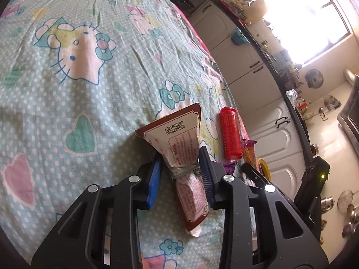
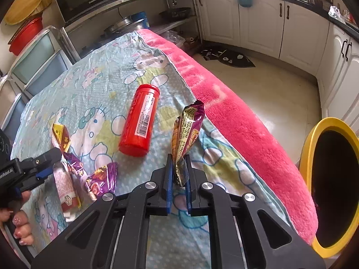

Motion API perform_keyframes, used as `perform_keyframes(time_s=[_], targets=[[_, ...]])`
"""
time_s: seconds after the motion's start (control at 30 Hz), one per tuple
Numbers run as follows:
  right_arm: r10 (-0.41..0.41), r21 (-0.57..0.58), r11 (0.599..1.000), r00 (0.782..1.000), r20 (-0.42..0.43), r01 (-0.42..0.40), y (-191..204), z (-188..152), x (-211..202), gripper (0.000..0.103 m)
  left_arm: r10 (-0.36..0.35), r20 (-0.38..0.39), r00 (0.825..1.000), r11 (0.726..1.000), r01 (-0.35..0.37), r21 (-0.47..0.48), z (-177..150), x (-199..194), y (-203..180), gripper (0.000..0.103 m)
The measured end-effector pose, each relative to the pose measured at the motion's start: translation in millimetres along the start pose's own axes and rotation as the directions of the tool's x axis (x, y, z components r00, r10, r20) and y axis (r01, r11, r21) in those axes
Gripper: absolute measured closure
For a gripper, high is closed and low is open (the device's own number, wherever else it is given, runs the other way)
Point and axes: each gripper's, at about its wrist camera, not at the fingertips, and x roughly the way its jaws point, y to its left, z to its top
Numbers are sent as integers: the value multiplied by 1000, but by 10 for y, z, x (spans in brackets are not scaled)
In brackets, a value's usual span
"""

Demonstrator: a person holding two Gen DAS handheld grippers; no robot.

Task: Collect trash
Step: 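Grasp the white snack box with the left tool while the right tool grasps the gold wrapper, then carry the snack box and gold wrapper over the yellow-rimmed bin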

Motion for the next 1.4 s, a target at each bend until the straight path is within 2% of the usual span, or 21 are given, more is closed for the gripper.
perform_keyframes(time_s=[0.3, 0.53, 0.73, 1.07, 1.4], targets=[[-12, -11, 1000, 1000, 21, 12, -20, -129, -189, 94, 48, 11, 999, 996, -49, 68, 17, -238, 73, 79], [-7, -45, 999, 999, 49, 9, 52, -220, -389, 94, 117, 52, 992, 977, -125, 173, -49, -502, 61, 79], [17, -82, 997, 998, 59, -12, 165, -303, -532, 94, 136, 87, 987, 963, -152, 223, -99, -708, 8, 80], [45, -121, 992, 992, 122, -30, 301, -332, -909, 94, 104, 154, 983, 928, -152, 341, -195, -970, -397, 80], [44, -116, 993, 979, 200, -21, 215, -327, -1339, 94, 25, 181, 983, 896, -102, 432, -214, -1035, -923, 80]])
